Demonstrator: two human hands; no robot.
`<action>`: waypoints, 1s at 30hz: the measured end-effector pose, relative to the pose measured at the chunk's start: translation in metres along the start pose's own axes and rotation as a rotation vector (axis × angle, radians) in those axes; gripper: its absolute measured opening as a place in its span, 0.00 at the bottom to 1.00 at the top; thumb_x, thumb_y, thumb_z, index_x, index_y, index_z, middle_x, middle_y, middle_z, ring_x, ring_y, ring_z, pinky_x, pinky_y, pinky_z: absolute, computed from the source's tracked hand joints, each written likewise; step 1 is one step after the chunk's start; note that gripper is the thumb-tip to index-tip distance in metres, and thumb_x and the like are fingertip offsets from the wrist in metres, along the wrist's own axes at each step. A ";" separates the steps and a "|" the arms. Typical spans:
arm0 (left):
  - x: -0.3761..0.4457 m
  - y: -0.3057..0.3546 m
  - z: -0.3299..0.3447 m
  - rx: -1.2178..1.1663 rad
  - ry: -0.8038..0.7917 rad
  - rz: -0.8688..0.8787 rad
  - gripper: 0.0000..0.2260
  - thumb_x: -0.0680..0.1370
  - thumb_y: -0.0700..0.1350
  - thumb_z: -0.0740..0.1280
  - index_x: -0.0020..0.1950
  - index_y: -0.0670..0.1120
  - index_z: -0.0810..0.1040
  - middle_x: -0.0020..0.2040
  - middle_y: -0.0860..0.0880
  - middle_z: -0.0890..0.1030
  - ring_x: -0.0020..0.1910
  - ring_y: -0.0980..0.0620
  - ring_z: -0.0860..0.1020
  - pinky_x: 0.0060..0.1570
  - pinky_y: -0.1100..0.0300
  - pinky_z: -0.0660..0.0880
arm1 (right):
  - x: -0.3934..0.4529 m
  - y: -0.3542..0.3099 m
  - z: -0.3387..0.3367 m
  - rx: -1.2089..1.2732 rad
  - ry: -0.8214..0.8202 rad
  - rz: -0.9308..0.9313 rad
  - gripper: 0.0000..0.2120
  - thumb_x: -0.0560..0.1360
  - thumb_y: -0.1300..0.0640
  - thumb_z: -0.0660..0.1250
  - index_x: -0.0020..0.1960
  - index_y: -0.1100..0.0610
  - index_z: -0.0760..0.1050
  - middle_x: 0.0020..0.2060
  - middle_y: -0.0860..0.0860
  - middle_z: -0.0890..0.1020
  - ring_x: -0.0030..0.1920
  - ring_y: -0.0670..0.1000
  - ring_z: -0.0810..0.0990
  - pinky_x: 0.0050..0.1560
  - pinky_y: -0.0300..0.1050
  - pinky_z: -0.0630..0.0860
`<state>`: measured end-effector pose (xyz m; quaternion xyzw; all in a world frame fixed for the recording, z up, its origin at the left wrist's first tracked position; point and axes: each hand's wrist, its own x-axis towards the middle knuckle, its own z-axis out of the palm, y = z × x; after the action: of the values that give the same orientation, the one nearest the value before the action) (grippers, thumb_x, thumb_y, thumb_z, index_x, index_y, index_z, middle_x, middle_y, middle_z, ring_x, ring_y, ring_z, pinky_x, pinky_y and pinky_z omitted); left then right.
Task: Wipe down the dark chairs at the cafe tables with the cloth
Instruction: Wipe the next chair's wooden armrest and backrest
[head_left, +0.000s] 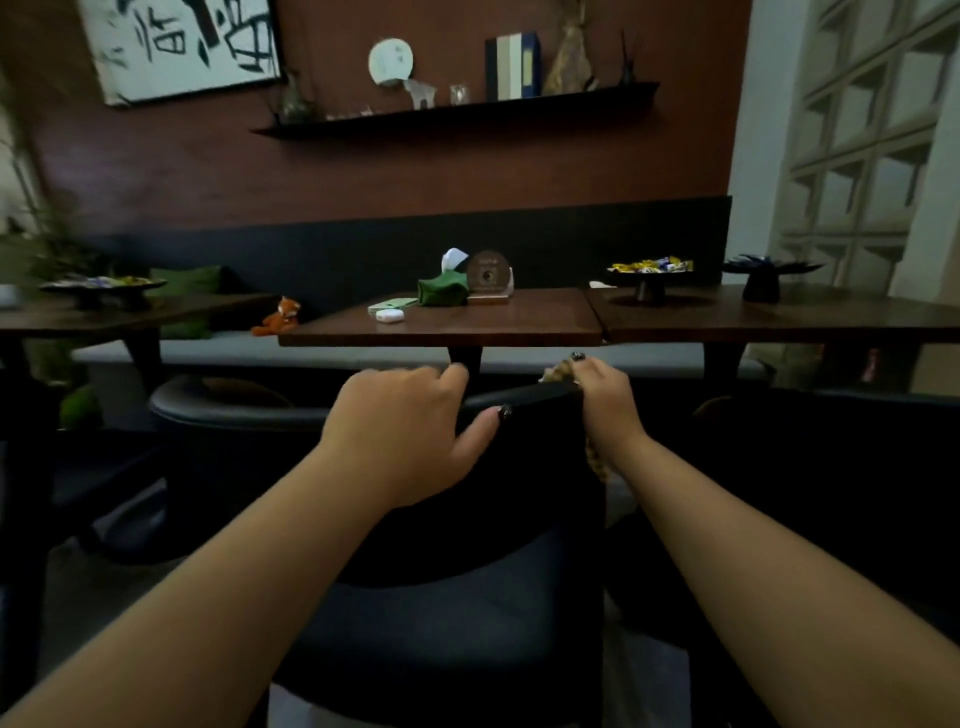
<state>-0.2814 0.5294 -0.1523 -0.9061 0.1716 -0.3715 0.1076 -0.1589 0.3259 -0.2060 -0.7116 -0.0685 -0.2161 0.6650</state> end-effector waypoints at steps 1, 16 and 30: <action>-0.001 -0.003 0.003 0.003 -0.010 0.001 0.27 0.73 0.68 0.40 0.43 0.52 0.71 0.31 0.56 0.73 0.27 0.57 0.69 0.27 0.60 0.60 | 0.000 -0.012 -0.001 -0.033 -0.046 -0.042 0.17 0.81 0.56 0.56 0.46 0.65 0.79 0.42 0.58 0.84 0.42 0.50 0.81 0.46 0.45 0.76; -0.012 -0.039 0.001 -0.196 -0.117 0.078 0.32 0.71 0.72 0.37 0.55 0.60 0.73 0.42 0.59 0.78 0.38 0.62 0.76 0.32 0.66 0.69 | 0.000 -0.062 0.006 -0.638 -0.506 -0.229 0.19 0.79 0.57 0.58 0.34 0.49 0.80 0.34 0.43 0.81 0.41 0.47 0.78 0.46 0.48 0.74; -0.028 -0.165 0.025 -0.574 -0.351 0.280 0.30 0.68 0.78 0.47 0.52 0.61 0.76 0.36 0.54 0.80 0.32 0.58 0.77 0.31 0.60 0.75 | -0.029 -0.112 0.072 -0.732 -0.361 -0.242 0.16 0.80 0.56 0.58 0.40 0.58 0.82 0.37 0.47 0.84 0.41 0.46 0.82 0.46 0.45 0.78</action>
<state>-0.2446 0.6933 -0.1343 -0.9170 0.3703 -0.1287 -0.0734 -0.2121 0.4139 -0.1160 -0.9141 -0.1855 -0.1747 0.3155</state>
